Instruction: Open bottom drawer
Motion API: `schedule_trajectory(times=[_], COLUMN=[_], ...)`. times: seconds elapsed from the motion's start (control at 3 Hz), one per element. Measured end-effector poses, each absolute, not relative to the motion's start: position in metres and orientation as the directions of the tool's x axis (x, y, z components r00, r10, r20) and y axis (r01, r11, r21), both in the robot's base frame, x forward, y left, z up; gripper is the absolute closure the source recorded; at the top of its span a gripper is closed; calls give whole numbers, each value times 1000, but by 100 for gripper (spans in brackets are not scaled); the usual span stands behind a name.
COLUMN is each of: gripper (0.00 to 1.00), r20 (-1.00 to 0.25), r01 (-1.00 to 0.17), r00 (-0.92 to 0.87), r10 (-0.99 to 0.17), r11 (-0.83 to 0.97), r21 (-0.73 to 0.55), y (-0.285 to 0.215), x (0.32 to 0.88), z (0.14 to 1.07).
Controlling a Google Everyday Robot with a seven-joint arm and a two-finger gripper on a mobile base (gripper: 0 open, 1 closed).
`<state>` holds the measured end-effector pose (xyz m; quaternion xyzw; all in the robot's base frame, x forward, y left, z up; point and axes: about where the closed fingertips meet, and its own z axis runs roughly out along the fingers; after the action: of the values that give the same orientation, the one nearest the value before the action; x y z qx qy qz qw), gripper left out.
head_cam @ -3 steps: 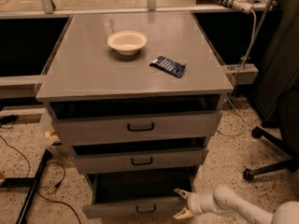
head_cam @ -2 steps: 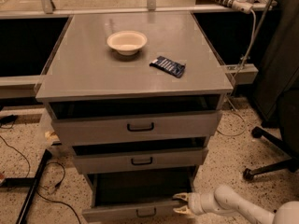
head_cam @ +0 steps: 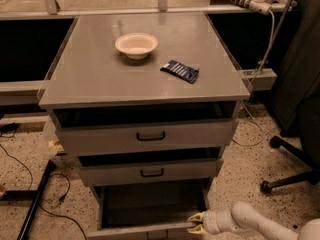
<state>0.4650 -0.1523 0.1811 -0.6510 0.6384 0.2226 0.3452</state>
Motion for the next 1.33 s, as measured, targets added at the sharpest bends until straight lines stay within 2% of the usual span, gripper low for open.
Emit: schedule_trajectory(times=[0.67,1.33], gripper=[100,57], r20=[-730,-730], r01=[-984,-984], r00=[89,88], r10=[-678,-678], r11=[54,54], r21=[-169,-169], y=[-156,-156], x=[449,449], z=[181,181])
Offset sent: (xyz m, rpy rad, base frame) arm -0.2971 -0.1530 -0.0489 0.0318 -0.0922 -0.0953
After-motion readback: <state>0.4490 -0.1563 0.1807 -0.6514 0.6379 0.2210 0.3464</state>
